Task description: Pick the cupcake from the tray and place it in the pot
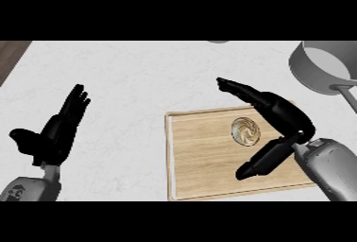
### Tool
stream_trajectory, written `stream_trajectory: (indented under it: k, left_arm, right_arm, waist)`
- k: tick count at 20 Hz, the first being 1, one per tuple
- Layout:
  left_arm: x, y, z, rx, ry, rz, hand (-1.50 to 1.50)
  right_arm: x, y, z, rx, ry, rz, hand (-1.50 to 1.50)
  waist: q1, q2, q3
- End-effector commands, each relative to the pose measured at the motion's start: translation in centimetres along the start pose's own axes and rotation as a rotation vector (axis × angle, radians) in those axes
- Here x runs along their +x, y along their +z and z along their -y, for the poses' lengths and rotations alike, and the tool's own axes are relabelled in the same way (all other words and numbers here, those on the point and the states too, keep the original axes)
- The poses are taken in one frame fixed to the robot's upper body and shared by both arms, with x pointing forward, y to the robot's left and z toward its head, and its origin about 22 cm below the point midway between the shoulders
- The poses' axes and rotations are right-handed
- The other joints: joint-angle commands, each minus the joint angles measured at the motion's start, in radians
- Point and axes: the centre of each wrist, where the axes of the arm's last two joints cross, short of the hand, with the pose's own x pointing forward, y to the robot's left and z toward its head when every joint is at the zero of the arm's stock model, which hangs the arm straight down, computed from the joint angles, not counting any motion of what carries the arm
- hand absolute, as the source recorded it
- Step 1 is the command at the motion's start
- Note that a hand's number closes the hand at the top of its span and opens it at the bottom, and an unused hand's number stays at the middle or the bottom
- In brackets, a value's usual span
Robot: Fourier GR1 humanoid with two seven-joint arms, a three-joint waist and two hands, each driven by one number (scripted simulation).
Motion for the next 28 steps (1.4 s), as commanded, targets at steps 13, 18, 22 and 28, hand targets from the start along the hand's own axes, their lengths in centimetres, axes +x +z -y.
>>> stream_trajectory:
  k: [13,18,22,28]
  left_arm:
    - [3.1,-0.8,5.2,-0.027,0.091,-0.09,0.0]
    - [3.3,-0.5,3.0,-0.027,0.116,-0.086,0.0]
    - [3.1,0.5,4.7,-0.026,0.102,-0.098,0.0]
    - [4.0,-0.8,3.3,-0.017,0.1,-0.075,0.0]
  right_arm:
    - [7.8,3.6,14.9,0.316,0.501,0.084,-1.5]
    - [10.7,2.8,15.8,0.463,0.618,-0.065,-1.5]
    - [10.7,-0.1,12.8,0.522,0.692,-0.171,-1.5]
    - [9.3,-1.4,11.4,0.577,0.685,-0.283,-1.5]
  waist:
    - [-0.025,-0.002,0.003]
    - [-0.012,-0.001,0.002]
    - [-0.019,-0.004,0.002]
    - [-0.027,-0.003,0.002]
